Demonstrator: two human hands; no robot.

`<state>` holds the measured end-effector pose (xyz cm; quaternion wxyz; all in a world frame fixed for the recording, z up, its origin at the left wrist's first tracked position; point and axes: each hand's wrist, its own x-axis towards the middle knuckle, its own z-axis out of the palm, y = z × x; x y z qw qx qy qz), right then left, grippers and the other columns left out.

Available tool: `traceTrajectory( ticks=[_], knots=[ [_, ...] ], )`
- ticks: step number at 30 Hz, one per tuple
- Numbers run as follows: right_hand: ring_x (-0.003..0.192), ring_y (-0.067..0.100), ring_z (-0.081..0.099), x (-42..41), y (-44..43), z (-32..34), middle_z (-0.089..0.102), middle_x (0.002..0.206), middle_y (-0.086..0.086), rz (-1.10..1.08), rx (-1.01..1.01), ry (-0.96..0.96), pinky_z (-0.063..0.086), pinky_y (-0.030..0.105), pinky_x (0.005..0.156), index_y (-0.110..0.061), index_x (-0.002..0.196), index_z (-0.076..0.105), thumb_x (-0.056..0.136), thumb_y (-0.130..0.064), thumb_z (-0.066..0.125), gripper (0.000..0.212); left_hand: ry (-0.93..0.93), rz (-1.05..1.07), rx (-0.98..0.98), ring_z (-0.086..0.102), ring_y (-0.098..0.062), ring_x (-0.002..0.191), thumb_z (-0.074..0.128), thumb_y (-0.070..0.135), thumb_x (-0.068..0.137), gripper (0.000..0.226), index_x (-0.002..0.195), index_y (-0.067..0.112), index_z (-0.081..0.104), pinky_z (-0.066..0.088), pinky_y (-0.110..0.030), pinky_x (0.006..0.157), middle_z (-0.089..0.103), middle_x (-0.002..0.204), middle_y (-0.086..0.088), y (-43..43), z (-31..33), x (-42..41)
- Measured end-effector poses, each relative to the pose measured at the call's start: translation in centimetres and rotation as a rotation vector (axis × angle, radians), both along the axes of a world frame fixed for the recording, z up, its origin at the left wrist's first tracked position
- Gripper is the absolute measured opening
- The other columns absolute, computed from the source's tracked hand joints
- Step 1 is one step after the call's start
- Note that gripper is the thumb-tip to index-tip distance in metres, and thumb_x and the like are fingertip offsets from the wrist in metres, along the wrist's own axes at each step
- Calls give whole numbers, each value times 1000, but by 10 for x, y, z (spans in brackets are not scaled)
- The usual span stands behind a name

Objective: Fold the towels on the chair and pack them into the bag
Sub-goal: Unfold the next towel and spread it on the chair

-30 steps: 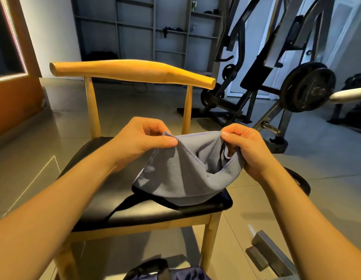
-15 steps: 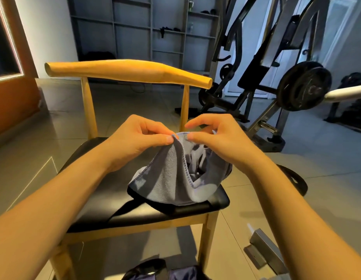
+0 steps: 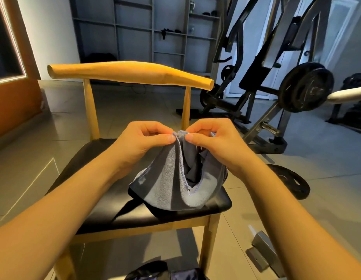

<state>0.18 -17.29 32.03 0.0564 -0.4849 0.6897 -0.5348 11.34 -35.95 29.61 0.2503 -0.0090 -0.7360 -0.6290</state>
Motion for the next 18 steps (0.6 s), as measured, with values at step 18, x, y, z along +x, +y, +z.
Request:
traceTrajectory(
  ticks=[18],
  knots=[
    [72, 1, 65, 4, 1, 1, 70, 74, -11, -42, -51, -51, 51, 15, 71, -8, 95, 74, 95, -13, 70, 6, 0, 34, 245, 64, -10, 71, 72, 5, 81, 10, 72, 10, 73, 53, -20, 67, 68, 71, -4, 11, -1, -4]
  ],
)
